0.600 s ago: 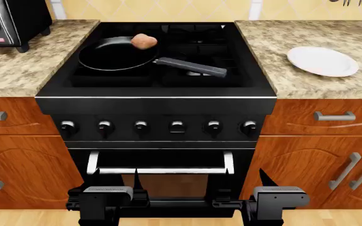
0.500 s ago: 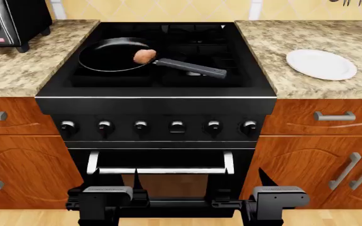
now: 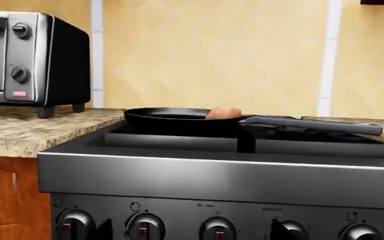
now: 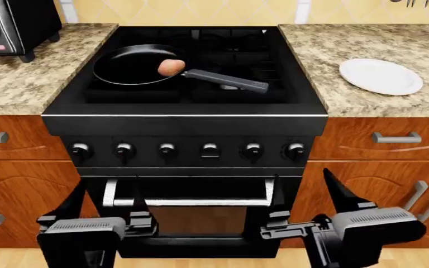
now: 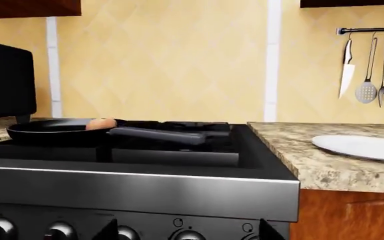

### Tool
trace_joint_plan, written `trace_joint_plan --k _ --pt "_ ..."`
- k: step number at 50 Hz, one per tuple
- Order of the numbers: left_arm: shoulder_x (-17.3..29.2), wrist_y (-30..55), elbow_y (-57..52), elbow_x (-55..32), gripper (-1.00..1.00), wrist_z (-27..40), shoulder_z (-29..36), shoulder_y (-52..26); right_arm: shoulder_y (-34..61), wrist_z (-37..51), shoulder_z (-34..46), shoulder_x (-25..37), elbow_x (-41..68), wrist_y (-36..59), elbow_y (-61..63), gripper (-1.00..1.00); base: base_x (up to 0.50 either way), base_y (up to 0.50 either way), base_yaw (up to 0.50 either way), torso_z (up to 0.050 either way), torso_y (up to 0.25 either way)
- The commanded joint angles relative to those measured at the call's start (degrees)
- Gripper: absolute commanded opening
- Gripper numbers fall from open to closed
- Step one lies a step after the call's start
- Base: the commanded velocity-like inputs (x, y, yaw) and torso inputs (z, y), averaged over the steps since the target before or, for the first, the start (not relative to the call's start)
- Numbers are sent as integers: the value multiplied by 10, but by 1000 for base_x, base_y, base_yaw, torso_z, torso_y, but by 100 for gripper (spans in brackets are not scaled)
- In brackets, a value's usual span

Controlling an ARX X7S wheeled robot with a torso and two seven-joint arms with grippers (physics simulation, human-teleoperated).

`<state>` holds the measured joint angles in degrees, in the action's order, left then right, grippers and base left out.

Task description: Pick up the pan and dump the vegetables in it onto the plate. Then return the pan to the stove.

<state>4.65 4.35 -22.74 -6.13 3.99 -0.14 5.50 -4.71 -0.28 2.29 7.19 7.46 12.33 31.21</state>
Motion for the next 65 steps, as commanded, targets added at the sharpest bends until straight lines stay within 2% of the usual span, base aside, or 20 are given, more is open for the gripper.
trace_joint_plan --k 1,5,22,32,40,65 --pt "20 26 -162 -50 100 18 -27 42 1 7 -31 31 47 78 149 100 0 0 0 0 0" --pt "24 21 -202 -74 100 23 -41 54 9 13 -47 41 65 102 189 100 0 0 0 0 0" --pt "29 -31 -239 -121 100 30 -61 74 64 43 -93 84 125 192 285 100 28 0 0 0 0" --pt "32 -58 -233 -124 100 26 -53 81 63 140 -57 174 185 149 286 100 206 0 0 0 0" --pt "36 -71 -228 -120 100 25 -45 83 69 176 -38 209 207 133 285 100 245 0 0 0 0" --pt "47 -92 -226 -125 100 39 -38 88 66 199 -2 241 208 91 270 100 361 0 0 0 0"
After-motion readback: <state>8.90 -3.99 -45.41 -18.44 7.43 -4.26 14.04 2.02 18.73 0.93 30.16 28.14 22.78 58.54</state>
